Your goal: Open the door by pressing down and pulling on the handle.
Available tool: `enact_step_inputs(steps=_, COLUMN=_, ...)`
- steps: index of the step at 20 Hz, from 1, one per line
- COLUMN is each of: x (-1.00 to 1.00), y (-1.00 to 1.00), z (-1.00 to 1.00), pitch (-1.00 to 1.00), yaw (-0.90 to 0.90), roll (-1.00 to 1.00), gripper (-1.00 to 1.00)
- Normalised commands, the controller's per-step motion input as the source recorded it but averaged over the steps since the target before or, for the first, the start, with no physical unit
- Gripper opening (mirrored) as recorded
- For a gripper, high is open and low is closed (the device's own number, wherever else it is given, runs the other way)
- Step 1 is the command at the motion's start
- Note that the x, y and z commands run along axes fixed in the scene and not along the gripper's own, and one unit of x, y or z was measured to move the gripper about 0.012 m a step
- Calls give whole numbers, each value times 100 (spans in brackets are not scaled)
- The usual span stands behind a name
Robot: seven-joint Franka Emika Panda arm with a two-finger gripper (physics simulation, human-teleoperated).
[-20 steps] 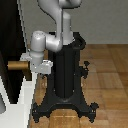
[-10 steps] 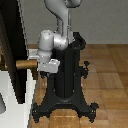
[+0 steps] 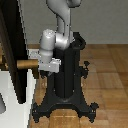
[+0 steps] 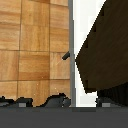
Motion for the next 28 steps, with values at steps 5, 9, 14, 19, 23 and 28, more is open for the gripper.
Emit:
enact_step_inputs(steps=5, x=0, y=0, z=0, pitch=0, yaw=0, roll=0, gripper=100)
enact_step_inputs(steps=9, x=0, y=0, z=0, pitch=0, yaw=0, roll=0, gripper=100)
enact_step_inputs(steps=14, x=0, y=-20, z=0, pitch=0, yaw=0, roll=0, gripper=100)
enact_step_inputs(steps=19, x=0, y=0, z=0, pitch=0, yaw=0, roll=0, gripper=100)
enact_step_inputs(steps=23, x=0, y=-25, z=0, pitch=0, yaw=0, roll=0, gripper=100)
enact_step_inputs(steps=28, x=0, y=20, z=0, pitch=0, yaw=0, roll=0, gripper=100)
